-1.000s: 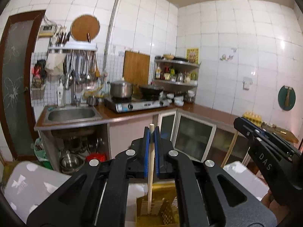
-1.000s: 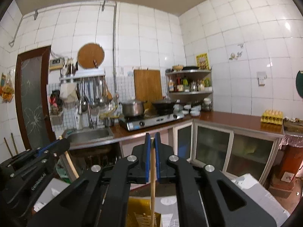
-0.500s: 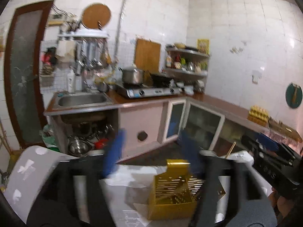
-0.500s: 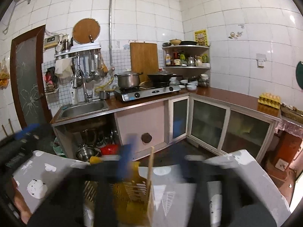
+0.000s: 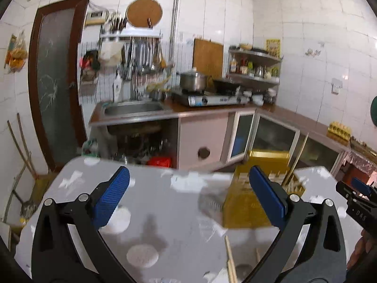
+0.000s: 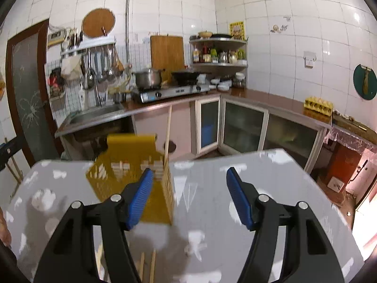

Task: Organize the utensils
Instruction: 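Move both tools back down to the remaining chopsticks, then close the right tool on a chopstick while the left tool grasps another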

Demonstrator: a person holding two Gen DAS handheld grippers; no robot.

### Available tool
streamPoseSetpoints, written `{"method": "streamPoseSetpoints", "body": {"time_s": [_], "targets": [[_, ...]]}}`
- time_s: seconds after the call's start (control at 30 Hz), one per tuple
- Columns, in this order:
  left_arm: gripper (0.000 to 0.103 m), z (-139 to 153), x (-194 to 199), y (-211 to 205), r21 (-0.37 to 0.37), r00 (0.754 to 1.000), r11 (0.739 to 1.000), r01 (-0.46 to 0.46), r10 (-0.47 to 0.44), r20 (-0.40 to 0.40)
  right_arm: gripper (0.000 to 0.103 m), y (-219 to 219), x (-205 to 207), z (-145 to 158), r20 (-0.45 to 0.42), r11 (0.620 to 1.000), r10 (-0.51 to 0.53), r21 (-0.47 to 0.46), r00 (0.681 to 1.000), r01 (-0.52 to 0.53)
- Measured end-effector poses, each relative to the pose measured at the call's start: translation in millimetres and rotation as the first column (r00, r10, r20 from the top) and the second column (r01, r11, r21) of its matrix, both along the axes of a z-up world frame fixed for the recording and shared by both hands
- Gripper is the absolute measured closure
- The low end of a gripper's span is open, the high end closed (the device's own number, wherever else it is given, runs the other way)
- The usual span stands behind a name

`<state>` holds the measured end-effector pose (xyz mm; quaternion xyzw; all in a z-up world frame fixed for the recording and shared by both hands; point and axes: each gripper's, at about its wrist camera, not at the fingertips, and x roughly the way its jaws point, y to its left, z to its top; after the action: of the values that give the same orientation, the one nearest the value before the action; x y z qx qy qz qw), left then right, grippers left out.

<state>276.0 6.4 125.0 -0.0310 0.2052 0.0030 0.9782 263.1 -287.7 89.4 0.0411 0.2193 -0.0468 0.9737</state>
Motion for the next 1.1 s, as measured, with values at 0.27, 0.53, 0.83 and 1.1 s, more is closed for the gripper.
{"method": "streamPoseSetpoints", "body": {"time_s": [0.27,0.53,0.83,1.1], "targets": [[0.005,-74.0,9.4,-14.5,0.041,0.973,0.997,0.069,-0.059,-0.222,0.039,12.3,7.0,-74.3,-0.172,1.0,0.017,0.01,0.985,-0.016],[0.005,-132.0,26.1,-26.7,0.02,0.919,0.997,0.072,-0.059,-0.39,0.039,22.6,16.2,-122.6,-0.295,1.0,0.029,0.014,0.955,-0.026],[0.005,-157.8,46.2,-41.7,0.068,0.877,0.995,0.075,-0.033,-0.479,0.04,38.1,29.9,-134.9,-0.378,0.998,0.053,-0.002,0.924,-0.059],[0.012,-168.0,64.4,-50.0,0.022,0.853,0.997,0.077,-0.054,-0.519,0.069,44.9,34.7,-143.8,-0.428,0.997,0.076,0.007,0.901,-0.081]]}}
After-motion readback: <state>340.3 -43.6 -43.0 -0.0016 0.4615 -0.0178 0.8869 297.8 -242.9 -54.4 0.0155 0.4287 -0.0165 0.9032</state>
